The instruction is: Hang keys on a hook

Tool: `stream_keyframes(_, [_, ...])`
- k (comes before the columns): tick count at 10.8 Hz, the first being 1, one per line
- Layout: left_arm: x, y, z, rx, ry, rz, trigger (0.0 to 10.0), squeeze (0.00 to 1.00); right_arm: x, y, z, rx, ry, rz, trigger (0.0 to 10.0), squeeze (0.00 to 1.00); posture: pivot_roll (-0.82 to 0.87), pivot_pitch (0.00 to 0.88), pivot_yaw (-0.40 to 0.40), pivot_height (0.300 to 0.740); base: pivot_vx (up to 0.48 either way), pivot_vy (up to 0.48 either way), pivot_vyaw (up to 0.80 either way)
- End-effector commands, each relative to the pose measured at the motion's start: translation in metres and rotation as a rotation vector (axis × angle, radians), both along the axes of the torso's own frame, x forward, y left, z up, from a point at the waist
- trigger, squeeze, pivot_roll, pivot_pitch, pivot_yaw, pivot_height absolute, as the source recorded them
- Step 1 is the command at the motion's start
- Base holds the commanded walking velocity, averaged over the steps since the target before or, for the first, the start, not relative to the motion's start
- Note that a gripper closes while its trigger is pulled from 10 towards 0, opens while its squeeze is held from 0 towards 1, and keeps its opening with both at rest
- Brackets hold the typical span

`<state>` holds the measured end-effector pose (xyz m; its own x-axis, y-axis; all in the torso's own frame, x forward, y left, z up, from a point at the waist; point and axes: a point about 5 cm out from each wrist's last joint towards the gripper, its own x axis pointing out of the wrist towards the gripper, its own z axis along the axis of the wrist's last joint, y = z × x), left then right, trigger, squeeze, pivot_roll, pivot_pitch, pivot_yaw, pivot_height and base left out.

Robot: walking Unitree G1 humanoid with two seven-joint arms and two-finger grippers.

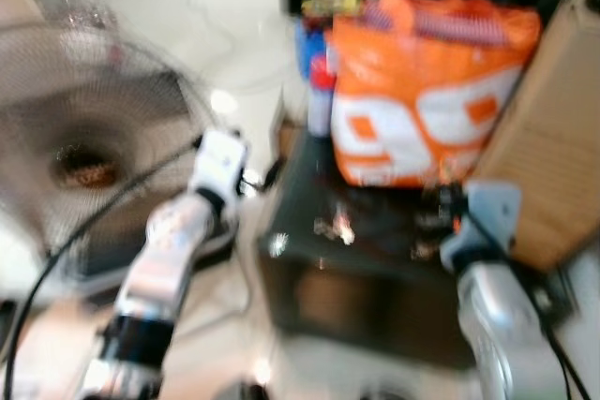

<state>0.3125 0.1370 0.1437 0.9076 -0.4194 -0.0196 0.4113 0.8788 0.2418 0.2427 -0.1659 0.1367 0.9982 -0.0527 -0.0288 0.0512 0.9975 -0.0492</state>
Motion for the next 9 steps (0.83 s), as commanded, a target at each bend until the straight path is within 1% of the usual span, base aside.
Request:
stream_keyframes(1, [0.000,0.002,0.000,0.012,-0.002,0.006,10.0,0.00,-0.002,0.001,-0.003,0.006,0.017,-0.004,10.0,0.00,-0.19,0.000,0.083,0.740,-0.255,0.000,0.00])
stream_keyframes(3, [0.001,0.001,0.000,0.008,0.001,0.002,10.0,0.00,-0.003,0.002,-0.004,-0.006,0.026,0.007,10.0,0.00,-0.19,0.000,0.086,0.740,-0.251,0.000,0.00])
stream_keyframes(5, [0.000,0.002,-0.003,-0.002,0.010,0.001,10.0,0.00,-0.004,0.003,-0.006,-0.037,0.043,0.023,10.0,0.00,-0.19,0.000,0.101,0.740,0.000,0.000,0.00])
stream_keyframes(7, [0.000,0.005,-0.005,-0.008,0.019,0.000,10.0,0.00,-0.001,0.003,-0.004,-0.038,0.026,0.025,10.0,0.00,-0.18,0.000,0.105,0.740,0.000,0.000,0.00])
stream_keyframes(8, [-0.003,0.013,-0.004,0.005,0.017,0.020,10.0,0.00,0.002,0.004,-0.003,-0.036,0.019,0.024,10.0,0.00,-0.15,0.000,0.084,0.740,0.000,0.000,0.00])
stream_keyframes(9, [-0.006,0.019,-0.005,-0.002,0.023,0.050,10.0,0.00,0.004,0.008,-0.003,-0.031,0.016,0.041,10.0,0.00,-0.14,0.000,0.068,0.740,0.000,0.000,0.00])
